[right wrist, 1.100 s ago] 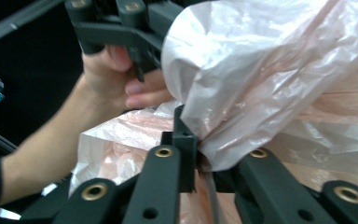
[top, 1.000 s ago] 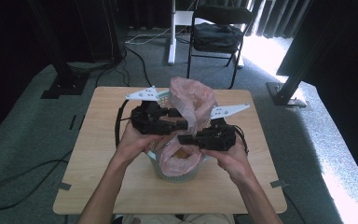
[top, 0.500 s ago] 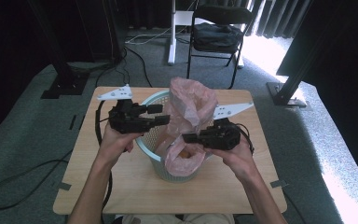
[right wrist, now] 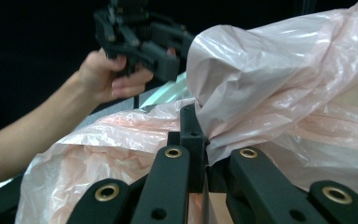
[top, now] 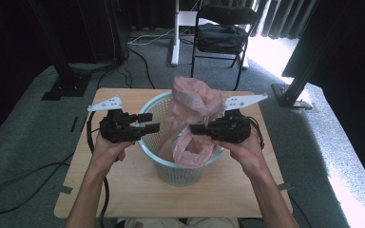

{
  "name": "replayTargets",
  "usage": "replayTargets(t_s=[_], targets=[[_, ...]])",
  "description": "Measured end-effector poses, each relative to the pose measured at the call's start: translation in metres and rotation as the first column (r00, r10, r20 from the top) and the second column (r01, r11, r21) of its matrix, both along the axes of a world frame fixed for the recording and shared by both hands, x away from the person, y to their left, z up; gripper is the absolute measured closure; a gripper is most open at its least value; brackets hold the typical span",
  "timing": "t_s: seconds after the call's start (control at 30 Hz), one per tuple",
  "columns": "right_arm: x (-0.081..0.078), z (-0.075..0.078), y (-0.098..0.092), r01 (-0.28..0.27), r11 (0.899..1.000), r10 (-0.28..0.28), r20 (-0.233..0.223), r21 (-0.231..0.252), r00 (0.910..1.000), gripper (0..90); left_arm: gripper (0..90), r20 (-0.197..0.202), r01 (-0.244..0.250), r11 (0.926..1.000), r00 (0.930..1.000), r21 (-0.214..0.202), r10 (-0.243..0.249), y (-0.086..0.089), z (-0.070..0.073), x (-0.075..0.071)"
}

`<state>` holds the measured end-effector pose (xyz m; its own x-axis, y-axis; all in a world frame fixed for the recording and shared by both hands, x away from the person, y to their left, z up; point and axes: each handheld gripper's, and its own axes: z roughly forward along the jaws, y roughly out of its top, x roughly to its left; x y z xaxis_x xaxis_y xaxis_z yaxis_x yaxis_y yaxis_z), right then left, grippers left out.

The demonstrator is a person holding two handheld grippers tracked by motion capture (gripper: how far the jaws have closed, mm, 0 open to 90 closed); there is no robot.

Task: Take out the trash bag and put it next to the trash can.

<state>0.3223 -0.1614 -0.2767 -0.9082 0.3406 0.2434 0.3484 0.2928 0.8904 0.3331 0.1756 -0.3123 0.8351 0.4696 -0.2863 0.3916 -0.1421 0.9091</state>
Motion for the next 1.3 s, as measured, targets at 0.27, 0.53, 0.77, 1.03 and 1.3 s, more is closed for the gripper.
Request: replayTargets(t_s=[0.27, 0.53, 0.77, 1.03, 1.3], targets=[[0.005, 0.015, -0.008, 0.021, 0.999, -0.022, 0.026, 0.05, 0.9994, 88.7, 39.8, 0.007, 0.01, 0.9995, 0.9999, 0.029, -0.01, -0.007, -0.002, -0.001], [0.003, 0.025, -0.016, 0.032, 0.997, -0.036, 0.053, 0.076, 0.998, 88.8, 39.8, -0.004, 0.004, 0.9994, 1.0, 0.034, -0.003, -0.008, -0.008, 0.001], [0.003, 0.033, -0.02, 0.036, 0.996, -0.041, 0.071, 0.082, 0.9966, 88.7, 39.8, -0.001, 0.002, 0.9994, 1.0, 0.035, -0.002, -0.009, -0.009, 0.0], [0.007, 0.039, -0.018, 0.053, 0.995, -0.06, 0.075, 0.088, 0.9954, 88.7, 38.2, 0.016, 0.059, 0.997, 0.9981, 0.051, -0.06, -0.023, -0.007, -0.01], [0.013, 0.045, -0.015, 0.067, 0.992, -0.075, 0.071, 0.11, 0.9946, 88.8, 32.7, 0.039, 0.13, 0.9883, 0.9904, 0.08, -0.133, -0.046, 0.0, -0.021]])
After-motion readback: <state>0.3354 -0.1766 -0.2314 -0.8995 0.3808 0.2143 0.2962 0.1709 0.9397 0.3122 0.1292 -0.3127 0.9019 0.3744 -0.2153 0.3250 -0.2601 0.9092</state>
